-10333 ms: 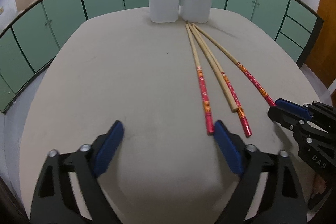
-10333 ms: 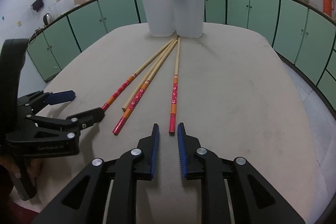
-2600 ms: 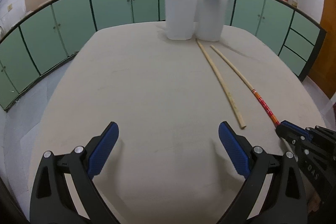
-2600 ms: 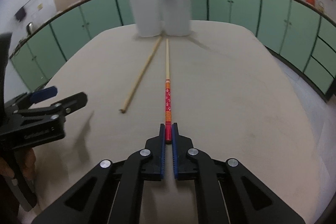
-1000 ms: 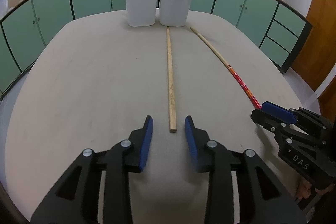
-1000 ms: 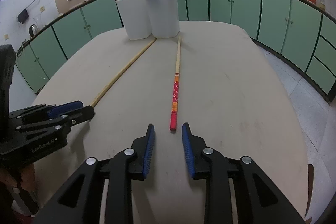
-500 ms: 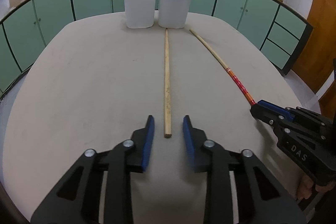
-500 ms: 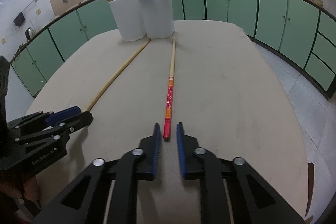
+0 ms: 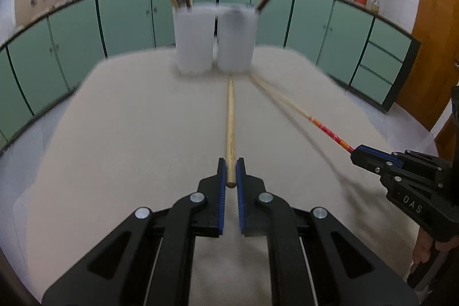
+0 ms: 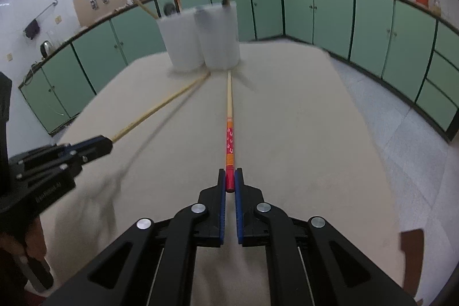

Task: Organize utensils
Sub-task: 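Lift both chopsticks and carry them over the white holder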

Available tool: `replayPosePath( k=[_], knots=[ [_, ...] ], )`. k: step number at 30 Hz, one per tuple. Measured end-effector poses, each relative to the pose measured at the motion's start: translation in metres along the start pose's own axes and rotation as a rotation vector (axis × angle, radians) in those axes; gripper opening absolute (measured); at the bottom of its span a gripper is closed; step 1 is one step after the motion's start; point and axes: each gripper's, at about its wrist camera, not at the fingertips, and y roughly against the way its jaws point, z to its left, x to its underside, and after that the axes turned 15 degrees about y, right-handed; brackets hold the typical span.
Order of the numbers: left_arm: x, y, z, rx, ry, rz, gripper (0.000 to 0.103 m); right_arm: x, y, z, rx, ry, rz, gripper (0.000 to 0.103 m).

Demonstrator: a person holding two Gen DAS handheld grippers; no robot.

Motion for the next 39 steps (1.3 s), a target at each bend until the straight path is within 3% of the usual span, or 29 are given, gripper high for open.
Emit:
replayPosePath(
  k=[7, 15, 29, 39],
  knots=[
    [-0.040, 0.054, -0.011, 0.064, -0.034, -0.140, 0.006, -0.039, 0.049, -0.011, 0.019, 0.039, -0.126, 0.006],
    [-0.079, 0.086, -0.031, 0.122, -0.057, -0.221, 0.006, -0.100, 0.086, -0.022, -0.017, 0.097, -0.247, 0.006],
    [-0.133, 0.108, -0.046, 0.166, -0.090, -0.312, 0.006, -0.178, 0.108, -0.020, -0.073, 0.233, -0.323, 0.006],
    [-0.212, 0.125, -0.070, 0.178, -0.113, -0.479, 0.006, -0.245, 0.112, -0.040, -0.070, 0.235, -0.387, 0.006]
  ],
)
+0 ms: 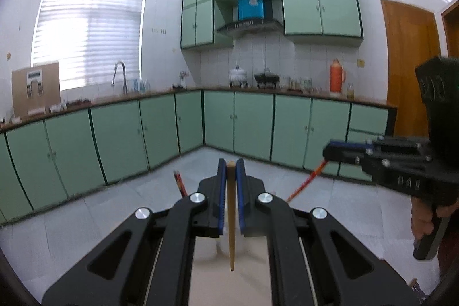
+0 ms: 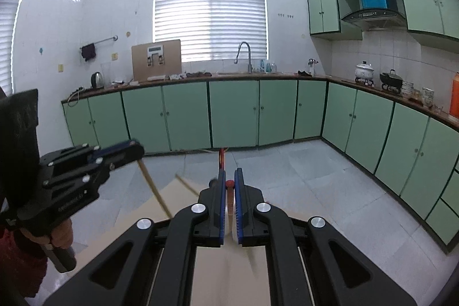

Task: Organize utensils
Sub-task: 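Lift both chopsticks and carry them over the white holder, then lower the chopsticks into the holder and open both tools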

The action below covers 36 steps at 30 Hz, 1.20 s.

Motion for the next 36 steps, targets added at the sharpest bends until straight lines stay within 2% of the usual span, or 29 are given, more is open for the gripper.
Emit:
replayPosePath(
  k=[4, 9, 18, 27, 29, 31, 32, 34, 36],
  knots=[
    [-0.031, -0.026, -0.003, -0.017, 0.002, -0.068, 0.006, -0.016, -0.019, -0.012, 0.019, 0.020, 0.008, 0.006],
    [-0.044, -0.061, -0.005, -0.049, -0.009, -0.097, 0.006, -0.021, -0.054, -0.021, 0.045, 0.045, 0.050, 0.006],
    [-0.017, -0.132, 0.022, -0.107, 0.008, -0.005, 0.006, 0.007, -0.130, -0.025, 0.043, 0.041, 0.168, 0.006],
    [0.021, -0.174, 0.051, -0.133, 0.010, 0.118, 0.009, 0.042, -0.163, -0.027, -0.002, 0.001, 0.254, 0.007],
    [0.030, -0.177, 0.056, -0.140, 0.009, 0.138, 0.010, 0.047, -0.163, -0.029, -0.001, -0.013, 0.258, 0.018],
    [0.036, -0.178, 0.061, -0.147, 0.015, 0.152, 0.021, 0.053, -0.158, -0.033, 0.017, -0.035, 0.250, 0.038],
    [0.039, -0.175, 0.064, -0.153, 0.019, 0.153, 0.023, 0.054, -0.156, -0.036, 0.025, -0.046, 0.245, 0.041],
    [0.042, -0.167, 0.068, -0.157, 0.027, 0.141, 0.039, 0.059, -0.144, -0.040, 0.049, -0.069, 0.223, 0.052],
    [0.043, -0.157, 0.070, -0.163, 0.036, 0.124, 0.048, 0.063, -0.132, -0.045, 0.076, -0.089, 0.207, 0.056]
  ],
)
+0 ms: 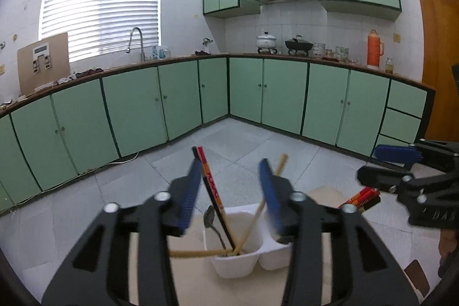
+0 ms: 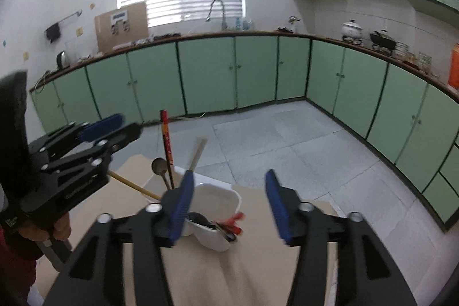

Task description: Organize utensils

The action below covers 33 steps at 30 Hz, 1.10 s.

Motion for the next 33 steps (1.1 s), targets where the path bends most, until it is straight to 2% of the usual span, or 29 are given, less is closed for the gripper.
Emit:
replayPosePath(
  k=[1, 5, 7, 10, 17, 24, 33],
  knots=[
    [0.001, 0.008, 0.004, -0.003, 0.012, -0.011, 0.054, 0.003, 0.006, -0.003, 0.011, -0.012, -0.006, 0.057],
    [0.006, 0.034, 0.010, -0.010, 0.047, -0.037, 0.065, 0.015, 0.031, -0.009, 0.049, -0.056, -0.040, 0.062],
    [0.010, 0.052, 0.012, -0.016, 0.058, -0.049, 0.079, 0.024, 0.046, -0.009, 0.073, -0.073, -0.058, 0.067],
    [0.018, 0.076, 0.007, -0.018, 0.059, -0.068, 0.089, 0.033, 0.063, -0.003, 0.083, -0.088, -0.074, 0.073],
    [0.038, 0.124, -0.006, -0.029, 0.055, -0.054, 0.097, 0.052, 0.095, 0.021, 0.079, -0.114, -0.098, 0.085],
    [0.051, 0.158, -0.008, -0.027, 0.058, -0.037, 0.098, 0.062, 0.121, 0.037, 0.068, -0.137, -0.109, 0.097],
    [0.054, 0.197, -0.005, -0.026, 0.068, -0.052, 0.098, 0.059, 0.147, 0.062, 0.052, -0.089, -0.143, 0.097]
  ],
)
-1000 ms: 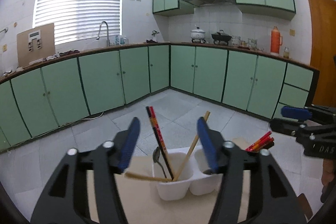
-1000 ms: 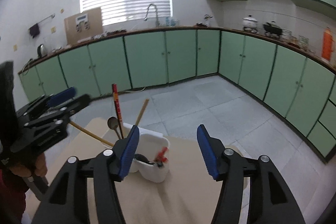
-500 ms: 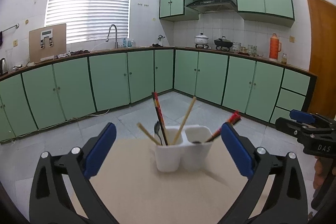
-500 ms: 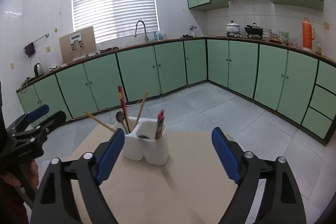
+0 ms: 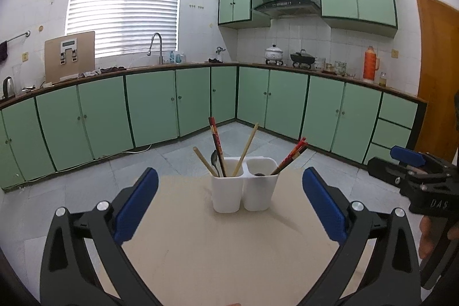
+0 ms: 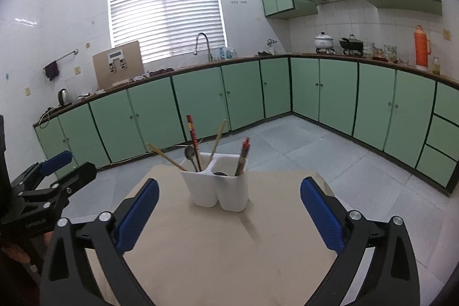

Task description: Organize utensils

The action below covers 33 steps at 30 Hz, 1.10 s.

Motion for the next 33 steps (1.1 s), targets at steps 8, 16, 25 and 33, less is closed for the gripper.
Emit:
replayPosePath(
  k=[8, 16, 25, 33],
  knots=[
    [-0.004, 0.026, 0.002, -0.003, 0.009, -0.032, 0.098, -0.008, 0.021, 0.023, 0.010, 0.052, -0.035, 0.097],
    [-0.005, 0.044, 0.002, -0.002, -0.006, -0.054, 0.098, -0.013, 0.033, 0.034, -0.009, 0.073, -0.065, 0.097],
    [-0.004, 0.057, 0.000, -0.006, -0.013, -0.070, 0.098, -0.015, 0.041, 0.043, -0.017, 0.085, -0.080, 0.097],
    [-0.005, 0.060, 0.001, -0.006, -0.017, -0.074, 0.098, -0.017, 0.041, 0.043, -0.021, 0.086, -0.084, 0.097]
  ],
)
